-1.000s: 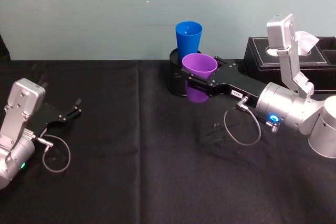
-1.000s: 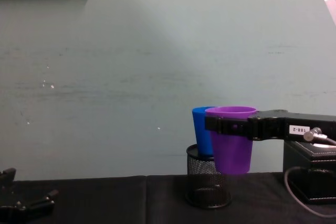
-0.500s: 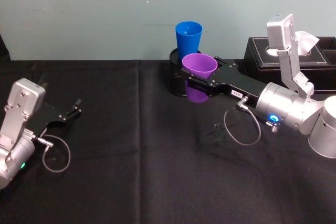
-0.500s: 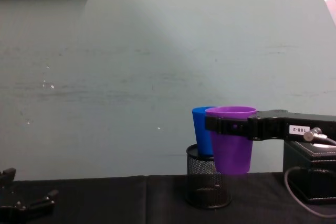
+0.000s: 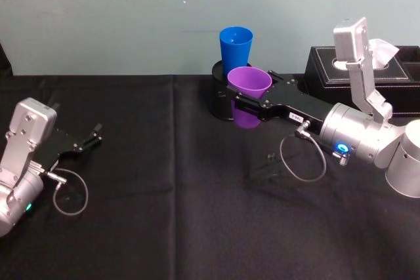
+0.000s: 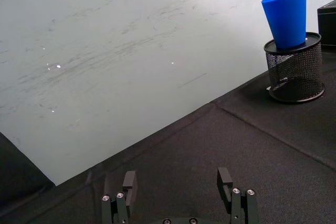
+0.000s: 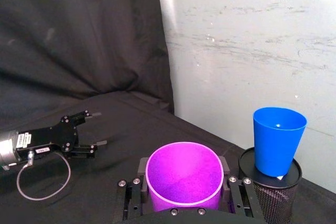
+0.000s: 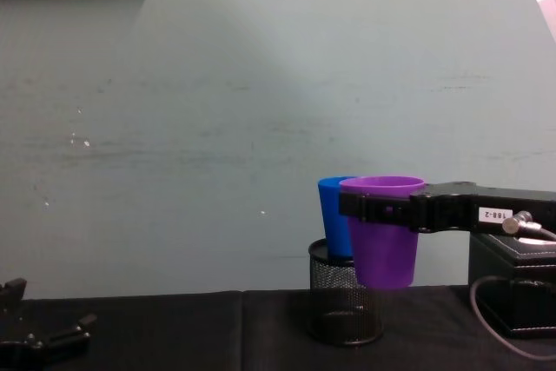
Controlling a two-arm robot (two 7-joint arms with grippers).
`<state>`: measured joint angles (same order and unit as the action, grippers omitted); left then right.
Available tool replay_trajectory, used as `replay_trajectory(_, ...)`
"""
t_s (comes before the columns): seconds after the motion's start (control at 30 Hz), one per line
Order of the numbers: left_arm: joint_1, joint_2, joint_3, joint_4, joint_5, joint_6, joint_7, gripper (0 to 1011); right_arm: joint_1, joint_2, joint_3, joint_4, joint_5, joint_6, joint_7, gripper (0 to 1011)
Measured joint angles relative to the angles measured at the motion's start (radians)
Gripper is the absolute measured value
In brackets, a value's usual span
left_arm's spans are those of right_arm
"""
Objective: Pick up one cup with a gripper and tap it against the other cup.
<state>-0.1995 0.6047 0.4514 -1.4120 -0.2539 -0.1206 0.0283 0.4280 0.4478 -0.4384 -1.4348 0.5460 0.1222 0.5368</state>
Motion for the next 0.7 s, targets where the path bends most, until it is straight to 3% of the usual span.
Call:
replay_trajectory(0.33, 0.000, 0.000, 0.000, 0.000, 0.000, 0.000, 0.000, 1000, 0.003, 0.000, -0.004, 0.004, -0.001, 0.000, -0.001, 748)
replay_trajectory(0.47, 0.000, 0.000, 0.000, 0.000, 0.000, 0.000, 0.000, 1000, 0.028, -0.012, -0.027, 0.052, -0.022, 0.001, -0.013, 748)
replay_trajectory(0.7, 0.000, 0.000, 0.000, 0.000, 0.000, 0.000, 0.000, 1000, 0.064, -0.048, -0.033, 0.139, -0.041, -0.018, -0.033, 748)
